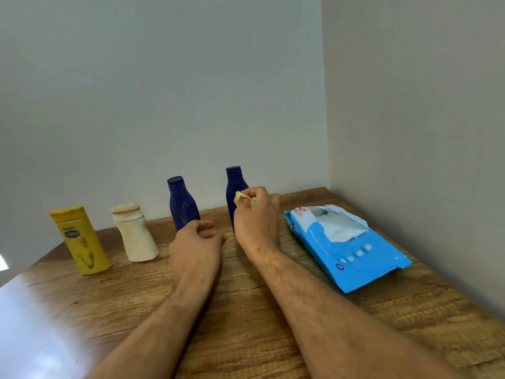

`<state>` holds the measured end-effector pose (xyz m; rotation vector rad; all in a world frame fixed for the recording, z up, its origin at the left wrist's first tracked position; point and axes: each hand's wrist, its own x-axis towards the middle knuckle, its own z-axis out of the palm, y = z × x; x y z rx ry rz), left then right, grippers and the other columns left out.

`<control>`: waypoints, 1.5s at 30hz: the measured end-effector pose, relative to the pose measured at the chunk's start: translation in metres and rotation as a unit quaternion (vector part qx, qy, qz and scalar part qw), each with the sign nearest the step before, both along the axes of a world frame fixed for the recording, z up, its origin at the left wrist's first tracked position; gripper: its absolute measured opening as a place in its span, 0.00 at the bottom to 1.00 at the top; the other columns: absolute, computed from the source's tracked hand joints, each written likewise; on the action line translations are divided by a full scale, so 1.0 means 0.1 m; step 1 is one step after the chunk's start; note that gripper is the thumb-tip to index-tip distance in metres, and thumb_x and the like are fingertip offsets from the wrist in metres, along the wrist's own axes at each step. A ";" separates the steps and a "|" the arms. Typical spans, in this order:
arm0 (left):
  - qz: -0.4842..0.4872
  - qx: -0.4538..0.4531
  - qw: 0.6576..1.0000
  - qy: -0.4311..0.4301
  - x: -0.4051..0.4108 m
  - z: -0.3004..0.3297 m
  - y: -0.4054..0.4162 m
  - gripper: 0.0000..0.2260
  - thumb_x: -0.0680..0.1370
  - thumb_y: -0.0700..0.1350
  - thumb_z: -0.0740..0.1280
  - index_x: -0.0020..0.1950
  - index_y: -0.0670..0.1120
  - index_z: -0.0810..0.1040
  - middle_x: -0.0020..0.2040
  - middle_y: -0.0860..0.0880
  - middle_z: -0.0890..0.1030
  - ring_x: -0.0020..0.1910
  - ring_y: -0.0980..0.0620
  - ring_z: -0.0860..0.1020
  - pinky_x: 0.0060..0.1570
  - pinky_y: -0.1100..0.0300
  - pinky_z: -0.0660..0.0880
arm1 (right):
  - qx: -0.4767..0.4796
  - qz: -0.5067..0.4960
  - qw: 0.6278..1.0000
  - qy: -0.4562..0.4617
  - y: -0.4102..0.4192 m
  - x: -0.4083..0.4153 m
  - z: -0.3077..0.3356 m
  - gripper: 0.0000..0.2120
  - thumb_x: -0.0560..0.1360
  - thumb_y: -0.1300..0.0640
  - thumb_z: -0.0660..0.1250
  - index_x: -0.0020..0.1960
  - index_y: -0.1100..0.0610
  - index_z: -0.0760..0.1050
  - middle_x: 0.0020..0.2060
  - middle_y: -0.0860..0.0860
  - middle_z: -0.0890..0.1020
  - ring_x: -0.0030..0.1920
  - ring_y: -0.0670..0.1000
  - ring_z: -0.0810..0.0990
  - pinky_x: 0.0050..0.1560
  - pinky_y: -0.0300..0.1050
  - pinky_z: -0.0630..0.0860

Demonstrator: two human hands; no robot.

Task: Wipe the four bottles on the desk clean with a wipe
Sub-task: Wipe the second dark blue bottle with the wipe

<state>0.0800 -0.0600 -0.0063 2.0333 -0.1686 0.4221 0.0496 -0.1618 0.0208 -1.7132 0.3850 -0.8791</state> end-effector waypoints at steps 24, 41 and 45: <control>0.044 -0.062 0.978 -0.194 0.31 0.44 0.12 0.13 0.81 0.49 0.66 0.64 0.54 0.70 0.54 0.53 0.77 0.51 0.49 0.79 0.50 0.52 0.77 | -0.044 0.044 0.998 -0.022 0.07 0.00 0.01 0.08 0.82 0.54 0.62 0.60 0.48 0.73 0.60 0.47 0.69 0.52 0.43 0.71 0.38 0.29 0.65; -0.267 -0.420 0.843 0.206 0.08 0.25 0.68 0.10 0.75 0.48 0.73 0.52 0.43 0.81 0.42 0.46 0.81 0.38 0.50 0.79 0.39 0.58 0.79 | -0.079 0.215 0.970 -0.076 0.31 -0.11 0.07 0.03 0.79 0.57 0.67 0.51 0.51 0.79 0.41 0.42 0.79 0.39 0.32 0.75 0.36 0.24 0.71; -0.300 -0.436 0.821 0.215 0.06 0.24 0.63 0.17 0.75 0.50 0.73 0.59 0.42 0.81 0.53 0.41 0.84 0.48 0.46 0.83 0.52 0.51 0.80 | -0.116 0.242 0.961 -0.070 0.37 -0.14 0.04 0.05 0.79 0.58 0.67 0.53 0.52 0.81 0.43 0.44 0.81 0.41 0.33 0.78 0.36 0.28 0.76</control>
